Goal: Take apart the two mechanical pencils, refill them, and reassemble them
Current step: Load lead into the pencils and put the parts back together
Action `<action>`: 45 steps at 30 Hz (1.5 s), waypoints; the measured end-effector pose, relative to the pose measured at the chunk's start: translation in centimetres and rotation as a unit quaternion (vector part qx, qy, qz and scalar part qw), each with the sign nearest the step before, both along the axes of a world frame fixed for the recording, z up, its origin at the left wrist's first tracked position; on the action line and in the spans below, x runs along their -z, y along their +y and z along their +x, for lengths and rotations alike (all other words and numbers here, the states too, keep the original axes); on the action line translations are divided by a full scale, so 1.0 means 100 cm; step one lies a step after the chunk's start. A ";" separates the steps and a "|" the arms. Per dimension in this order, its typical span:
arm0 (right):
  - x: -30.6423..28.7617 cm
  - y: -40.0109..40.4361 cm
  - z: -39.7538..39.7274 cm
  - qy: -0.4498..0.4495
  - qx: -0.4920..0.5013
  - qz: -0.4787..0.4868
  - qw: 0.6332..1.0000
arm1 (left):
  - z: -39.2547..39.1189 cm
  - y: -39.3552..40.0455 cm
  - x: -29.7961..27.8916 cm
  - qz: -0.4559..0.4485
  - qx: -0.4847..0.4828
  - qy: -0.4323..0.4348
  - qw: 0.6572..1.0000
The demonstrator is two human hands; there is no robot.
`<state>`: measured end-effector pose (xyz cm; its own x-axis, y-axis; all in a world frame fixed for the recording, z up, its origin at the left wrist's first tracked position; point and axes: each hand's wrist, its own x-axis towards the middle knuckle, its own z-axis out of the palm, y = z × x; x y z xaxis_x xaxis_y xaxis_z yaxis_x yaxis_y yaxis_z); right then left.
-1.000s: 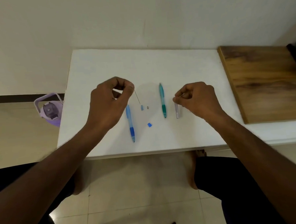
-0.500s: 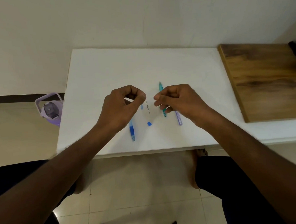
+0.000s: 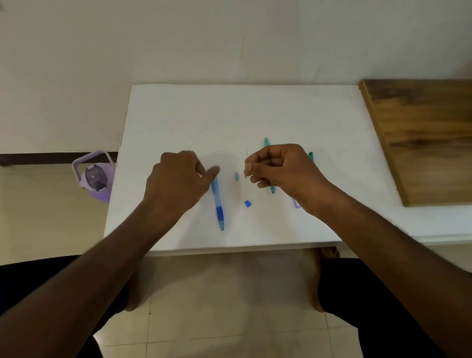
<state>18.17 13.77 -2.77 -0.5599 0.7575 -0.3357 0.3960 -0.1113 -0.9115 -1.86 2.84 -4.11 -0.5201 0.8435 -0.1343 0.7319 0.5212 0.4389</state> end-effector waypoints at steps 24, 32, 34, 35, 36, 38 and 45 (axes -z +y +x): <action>-0.027 -0.007 -0.010 0.131 0.136 -0.015 0.982 | 0.032 -0.004 -0.030 0.159 0.148 -0.087 0.972; -0.028 -0.008 -0.009 0.140 0.142 -0.020 0.980 | 0.033 -0.003 -0.029 0.164 0.159 -0.076 0.970; -0.028 -0.007 -0.009 0.143 0.140 -0.023 0.980 | 0.033 -0.003 -0.030 0.165 0.157 -0.075 0.971; -0.028 -0.007 -0.009 0.143 0.139 -0.024 0.980 | 0.034 -0.004 -0.030 0.165 0.157 -0.074 0.971; -0.028 -0.007 -0.009 0.143 0.139 -0.025 0.980 | 0.034 -0.004 -0.030 0.165 0.157 -0.075 0.971; -0.027 -0.007 -0.008 0.146 0.138 -0.027 0.979 | 0.035 -0.004 -0.031 0.164 0.156 -0.079 0.971; -0.023 -0.006 -0.008 0.129 0.107 0.020 0.986 | 0.033 -0.005 -0.029 0.179 0.150 -0.077 0.969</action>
